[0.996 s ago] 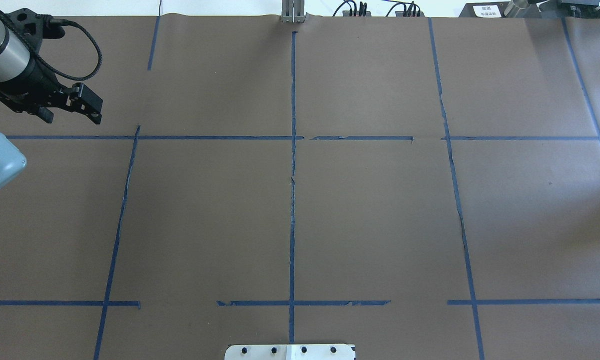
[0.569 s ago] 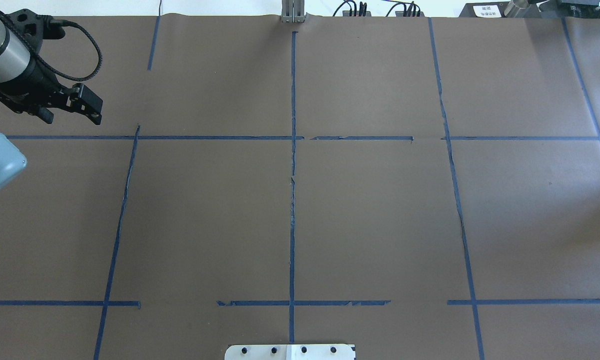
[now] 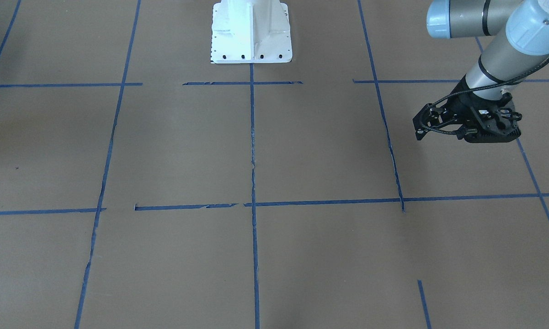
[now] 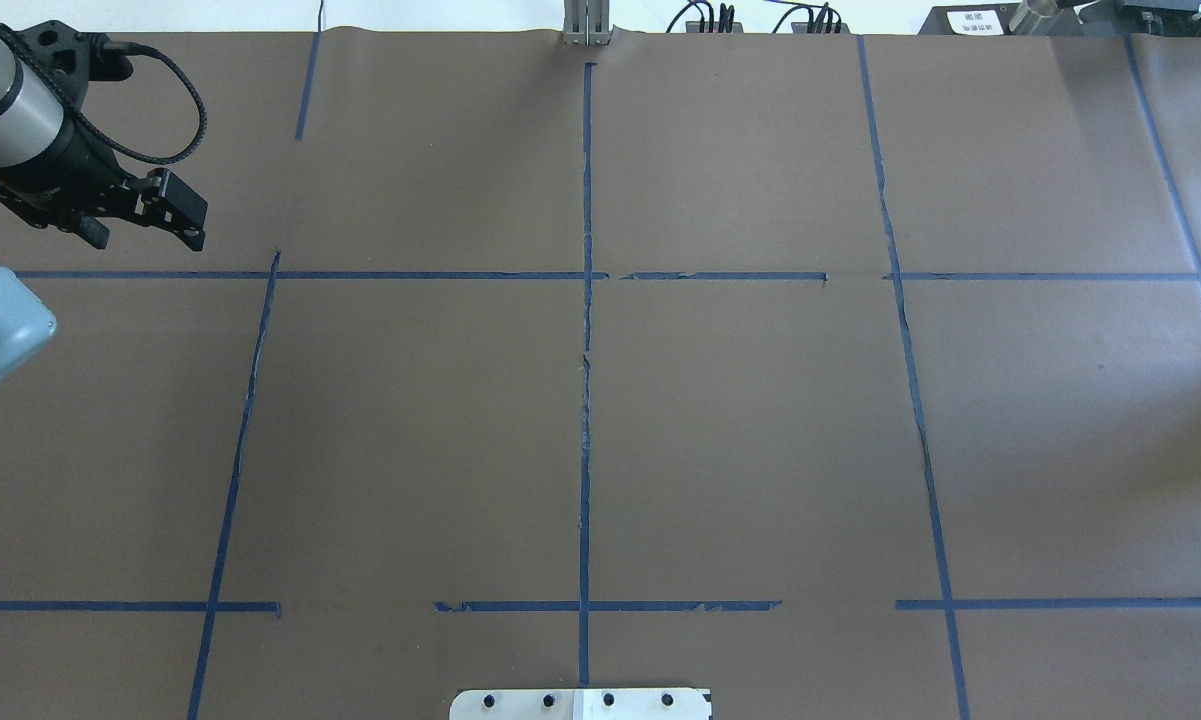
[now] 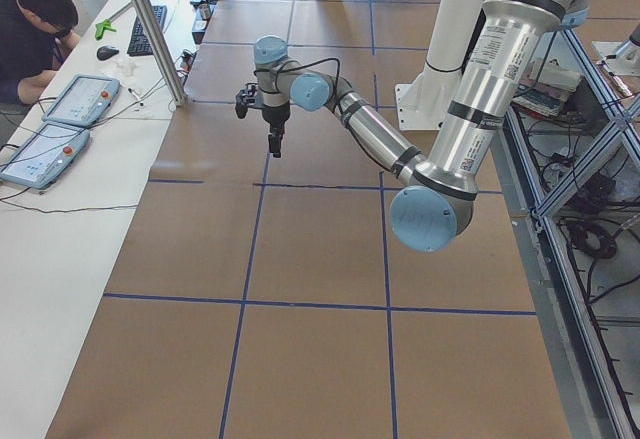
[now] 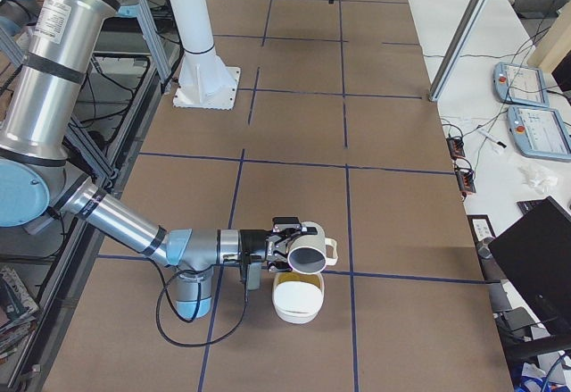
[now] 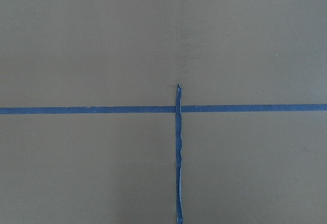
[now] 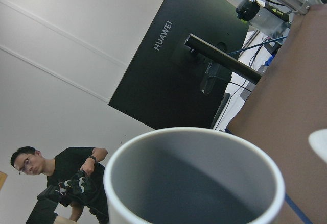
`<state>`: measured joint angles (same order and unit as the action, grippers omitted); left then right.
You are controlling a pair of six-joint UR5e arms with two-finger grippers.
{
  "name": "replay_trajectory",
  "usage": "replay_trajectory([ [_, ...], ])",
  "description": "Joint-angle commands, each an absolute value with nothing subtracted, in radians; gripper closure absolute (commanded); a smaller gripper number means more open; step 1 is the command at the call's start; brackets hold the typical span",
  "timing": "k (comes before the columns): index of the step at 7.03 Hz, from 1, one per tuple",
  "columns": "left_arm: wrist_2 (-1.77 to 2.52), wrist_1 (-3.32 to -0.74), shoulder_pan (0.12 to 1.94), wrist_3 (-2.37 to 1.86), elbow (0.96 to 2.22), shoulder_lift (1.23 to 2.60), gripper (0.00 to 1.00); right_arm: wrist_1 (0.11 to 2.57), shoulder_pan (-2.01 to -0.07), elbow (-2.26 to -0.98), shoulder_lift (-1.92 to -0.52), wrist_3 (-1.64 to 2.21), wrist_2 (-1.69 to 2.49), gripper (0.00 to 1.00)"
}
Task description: Left arm hands cup to right arm to dump lemon
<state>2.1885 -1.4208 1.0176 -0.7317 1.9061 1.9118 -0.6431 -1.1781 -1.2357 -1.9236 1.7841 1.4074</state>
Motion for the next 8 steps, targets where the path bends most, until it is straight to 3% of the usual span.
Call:
replay_trajectory([
  [1,2.189,-1.422,1.011,-0.733,1.901,1.913,0.0,-0.569,-1.178,-1.253,-1.927,1.505,1.423,0.86],
  [6,2.189,-1.422,1.011,-0.73,1.899,1.91,0.0,-0.323,-1.178,-1.464,-1.939,1.174,1.469,0.89],
  [8,2.189,-1.42,1.011,-0.724,1.899,1.91,0.0,-0.166,-1.175,-1.57,-1.921,1.006,1.509,0.96],
])
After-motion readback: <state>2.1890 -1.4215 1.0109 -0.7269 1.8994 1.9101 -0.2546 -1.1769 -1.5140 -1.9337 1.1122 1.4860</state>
